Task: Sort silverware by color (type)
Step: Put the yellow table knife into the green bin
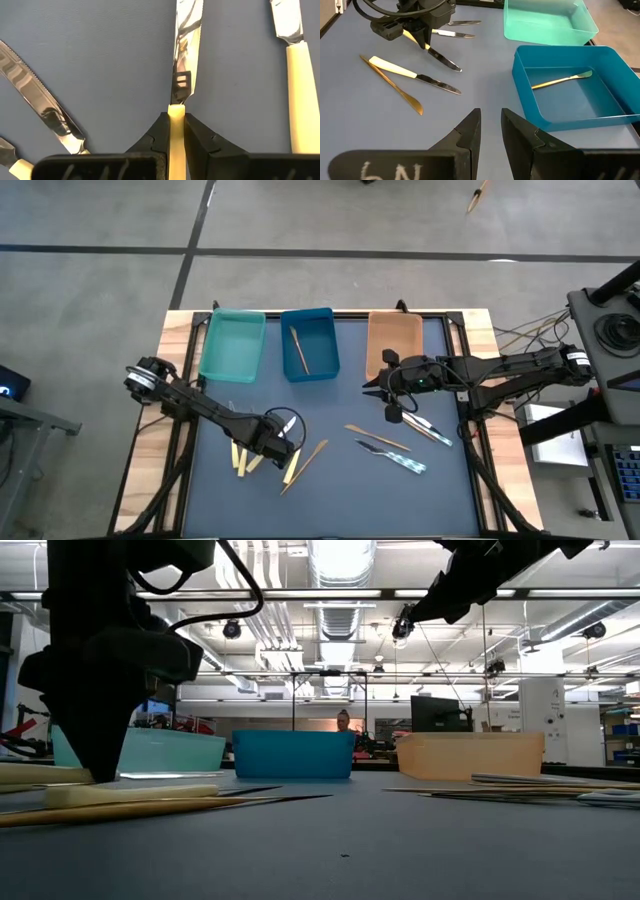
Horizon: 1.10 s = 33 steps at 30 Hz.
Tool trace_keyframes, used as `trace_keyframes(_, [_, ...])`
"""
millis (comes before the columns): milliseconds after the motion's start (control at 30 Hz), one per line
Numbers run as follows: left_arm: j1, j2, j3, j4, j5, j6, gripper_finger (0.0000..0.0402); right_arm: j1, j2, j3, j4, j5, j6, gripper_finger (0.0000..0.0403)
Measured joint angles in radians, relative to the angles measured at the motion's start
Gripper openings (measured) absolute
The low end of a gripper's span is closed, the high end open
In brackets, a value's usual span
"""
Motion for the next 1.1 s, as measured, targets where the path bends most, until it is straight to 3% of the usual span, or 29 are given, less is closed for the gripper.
trace_keyframes(267, [0.0,-0.034,0.002,-0.012,0.0,0.0,0.0014,0.0,0.0,0.0,0.0,0.0,0.002,0.0068])
trace_keyframes(533, [0.023,-0.176,0.003,-0.086,-0.056,-0.006,0.0014,0.0,0.0,0.0,-0.001,0.0,0.005,0.0068])
trace_keyframes(867, [0.167,-0.393,0.003,-0.208,-0.173,0.08,0.0014,0.0,0.0,0.0,-0.002,0.0,0.006,0.0068])
trace_keyframes(1100, [0.285,-0.47,0.003,-0.234,-0.183,0.221,0.0014,0.0,0.0,0.0,-0.002,0.0,0.005,0.0068])
